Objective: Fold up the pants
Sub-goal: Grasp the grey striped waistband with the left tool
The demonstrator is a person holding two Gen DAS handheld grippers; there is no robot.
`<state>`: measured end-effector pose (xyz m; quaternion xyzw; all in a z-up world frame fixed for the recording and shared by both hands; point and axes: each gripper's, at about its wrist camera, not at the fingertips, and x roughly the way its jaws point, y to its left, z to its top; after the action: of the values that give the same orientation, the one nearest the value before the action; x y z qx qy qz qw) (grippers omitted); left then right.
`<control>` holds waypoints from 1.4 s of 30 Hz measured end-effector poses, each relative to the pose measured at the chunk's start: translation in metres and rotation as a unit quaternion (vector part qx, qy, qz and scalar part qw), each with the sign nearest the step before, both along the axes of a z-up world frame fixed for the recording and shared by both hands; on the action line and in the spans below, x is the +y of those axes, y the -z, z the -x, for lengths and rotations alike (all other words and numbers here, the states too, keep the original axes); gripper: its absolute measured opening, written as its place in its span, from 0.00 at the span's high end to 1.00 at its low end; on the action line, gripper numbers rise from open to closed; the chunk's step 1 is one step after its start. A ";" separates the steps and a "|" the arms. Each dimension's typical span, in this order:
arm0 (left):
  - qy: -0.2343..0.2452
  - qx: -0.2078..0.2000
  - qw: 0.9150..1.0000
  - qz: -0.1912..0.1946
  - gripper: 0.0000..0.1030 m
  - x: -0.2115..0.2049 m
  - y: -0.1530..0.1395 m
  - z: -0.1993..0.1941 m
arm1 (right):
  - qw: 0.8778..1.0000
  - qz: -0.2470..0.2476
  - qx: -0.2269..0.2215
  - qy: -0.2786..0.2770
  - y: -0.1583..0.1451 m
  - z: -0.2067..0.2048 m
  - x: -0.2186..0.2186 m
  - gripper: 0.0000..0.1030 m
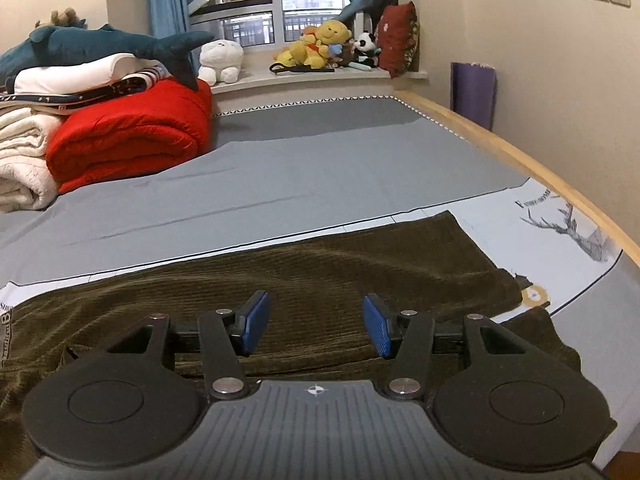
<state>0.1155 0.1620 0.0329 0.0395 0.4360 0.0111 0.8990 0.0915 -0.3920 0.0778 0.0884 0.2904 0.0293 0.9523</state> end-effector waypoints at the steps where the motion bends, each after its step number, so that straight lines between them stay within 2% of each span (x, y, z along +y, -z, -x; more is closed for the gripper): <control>1: 0.002 0.002 1.000 0.009 0.62 -0.001 -0.001 -0.003 | 1.000 -0.002 0.001 0.002 0.000 -0.001 -0.001 0.47; 10: 0.020 0.011 0.999 0.022 0.84 -0.021 0.004 -0.027 | 1.000 -0.010 0.003 0.002 0.002 -0.014 0.001 0.47; 18: 0.011 0.012 0.999 0.033 0.86 -0.022 0.004 -0.044 | 1.000 -0.011 -0.003 -0.007 -0.001 -0.022 0.008 0.47; 21: -0.016 -0.002 0.999 0.049 0.86 -0.004 -0.006 -0.048 | 1.000 -0.008 -0.005 -0.014 -0.002 -0.023 0.011 0.47; 26: -0.072 -0.035 0.993 0.089 0.87 0.037 -0.017 -0.052 | 0.999 -0.010 -0.017 -0.030 -0.009 -0.020 0.013 0.47; 30: -0.116 -0.016 0.985 0.124 0.87 0.059 -0.008 -0.065 | 0.998 -0.010 -0.028 -0.047 -0.013 -0.014 0.013 0.47; 32: -0.127 -0.001 0.985 0.114 0.87 0.063 -0.003 -0.082 | 0.998 -0.005 -0.030 -0.055 -0.014 -0.013 0.013 0.47; 34: -0.117 0.004 0.990 0.085 0.87 0.061 0.001 -0.103 | 0.997 0.002 -0.032 -0.065 -0.013 -0.011 0.013 0.47; 36: -0.100 0.007 0.993 0.067 0.85 0.057 0.010 -0.122 | 0.997 0.009 -0.035 -0.072 -0.014 -0.009 0.011 0.47; 39: -0.080 -0.007 0.996 0.045 0.75 0.052 0.028 -0.147 | 0.997 0.010 -0.035 -0.074 -0.015 -0.009 0.005 0.47; 41: -0.070 -0.006 0.997 0.030 0.55 0.050 0.042 -0.164 | 0.997 0.011 -0.032 -0.074 -0.014 -0.010 0.001 0.47; 42: -0.064 -0.002 0.998 0.028 0.52 0.051 0.049 -0.173 | 0.997 0.012 -0.030 -0.073 -0.012 -0.010 -0.001 0.47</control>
<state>0.2881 0.2125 -0.0161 -0.0137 0.4360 0.0562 0.8981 0.1015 -0.3931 0.0903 0.0543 0.2682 0.0982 0.9568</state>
